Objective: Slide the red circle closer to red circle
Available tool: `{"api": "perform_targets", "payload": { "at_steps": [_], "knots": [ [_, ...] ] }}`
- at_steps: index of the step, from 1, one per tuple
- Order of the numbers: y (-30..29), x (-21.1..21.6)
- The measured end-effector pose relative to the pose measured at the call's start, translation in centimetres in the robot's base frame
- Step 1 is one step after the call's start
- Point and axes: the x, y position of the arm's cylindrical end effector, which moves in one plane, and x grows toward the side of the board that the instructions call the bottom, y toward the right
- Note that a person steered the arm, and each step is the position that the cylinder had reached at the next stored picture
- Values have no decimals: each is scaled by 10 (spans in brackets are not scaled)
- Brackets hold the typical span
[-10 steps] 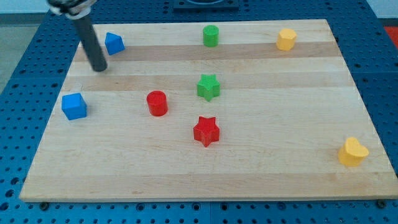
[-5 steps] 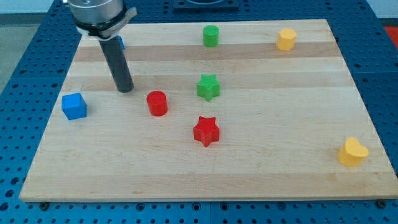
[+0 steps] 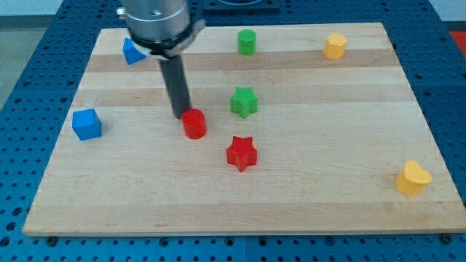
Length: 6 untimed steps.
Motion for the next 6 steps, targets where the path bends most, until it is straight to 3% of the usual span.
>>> {"api": "perform_targets", "payload": {
  "at_steps": [1, 3, 4, 6],
  "knots": [
    [18, 0],
    [-48, 1],
    [-38, 29],
    [35, 31]
  ]
}}
